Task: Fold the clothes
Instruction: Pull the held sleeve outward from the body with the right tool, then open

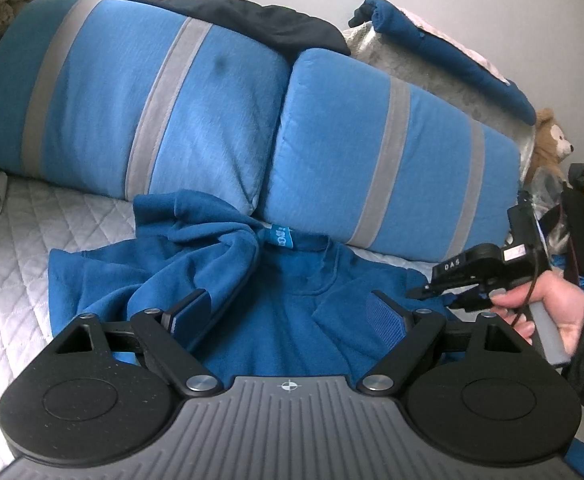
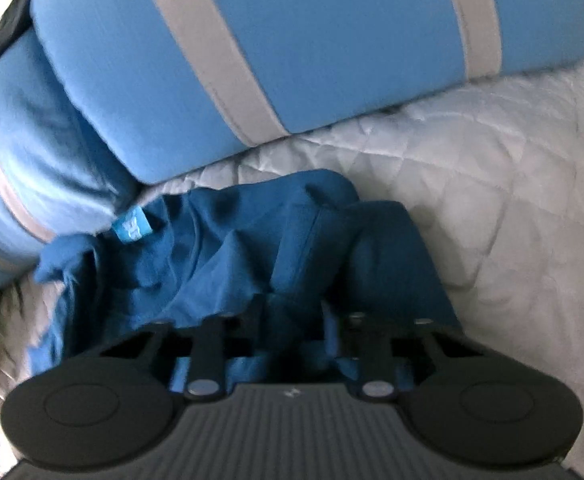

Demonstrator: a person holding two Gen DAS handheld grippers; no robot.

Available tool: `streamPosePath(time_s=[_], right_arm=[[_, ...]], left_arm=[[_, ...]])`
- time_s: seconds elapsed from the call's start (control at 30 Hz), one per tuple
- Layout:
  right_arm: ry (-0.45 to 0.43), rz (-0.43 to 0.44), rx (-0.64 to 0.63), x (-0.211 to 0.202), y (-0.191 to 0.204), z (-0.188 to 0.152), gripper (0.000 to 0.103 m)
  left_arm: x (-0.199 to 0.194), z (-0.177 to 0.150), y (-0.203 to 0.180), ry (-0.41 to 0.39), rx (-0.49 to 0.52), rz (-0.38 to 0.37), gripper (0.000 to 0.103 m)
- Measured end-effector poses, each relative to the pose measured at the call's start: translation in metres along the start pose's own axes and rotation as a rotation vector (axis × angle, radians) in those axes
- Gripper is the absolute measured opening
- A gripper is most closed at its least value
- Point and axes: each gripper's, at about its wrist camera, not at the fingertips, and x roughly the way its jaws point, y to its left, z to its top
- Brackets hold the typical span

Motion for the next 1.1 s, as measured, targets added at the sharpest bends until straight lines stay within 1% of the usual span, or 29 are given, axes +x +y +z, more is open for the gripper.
streamPosePath(time_s=[0.07,0.23,0.3,0.47,0.63,0.8,0.9,1.1], right_arm=[[-0.045,-0.016,-0.105,-0.006,0.009,-0.004,0.020],[-0.183,-0.115,-0.355,-0.031,0.029,-0.009,0.019],[-0.247,-0.152,-0.417,-0.045,0.032,-0.008,0.019],[-0.375,-0.237,-0.477,-0.083,0.022,0.001,0.019],[-0.472,-0.334,-0.473,-0.123,-0.012,0.014,0.019],[-0.527,-0.429,-0.410,-0.154,-0.056,0.026,0.019],[-0.545,-0.480,-0.379,-0.173,-0.081,0.027,0.019],[-0.558,-0.553,-0.297,-0.202,-0.126,0.022,0.019]], left_arm=[[0.000,0.000,0.001,0.001,-0.001,0.000,0.085],[0.000,0.000,0.001,0.001,0.002,0.002,0.085],[0.000,0.000,0.001,0.001,0.002,0.002,0.085],[0.001,0.000,0.000,0.003,0.002,0.006,0.085],[-0.001,-0.001,-0.001,-0.001,0.009,0.009,0.085],[-0.001,-0.001,-0.003,-0.001,0.017,0.014,0.085],[-0.001,-0.001,-0.003,-0.001,0.018,0.017,0.085],[0.000,-0.002,-0.005,0.003,0.023,0.017,0.085]])
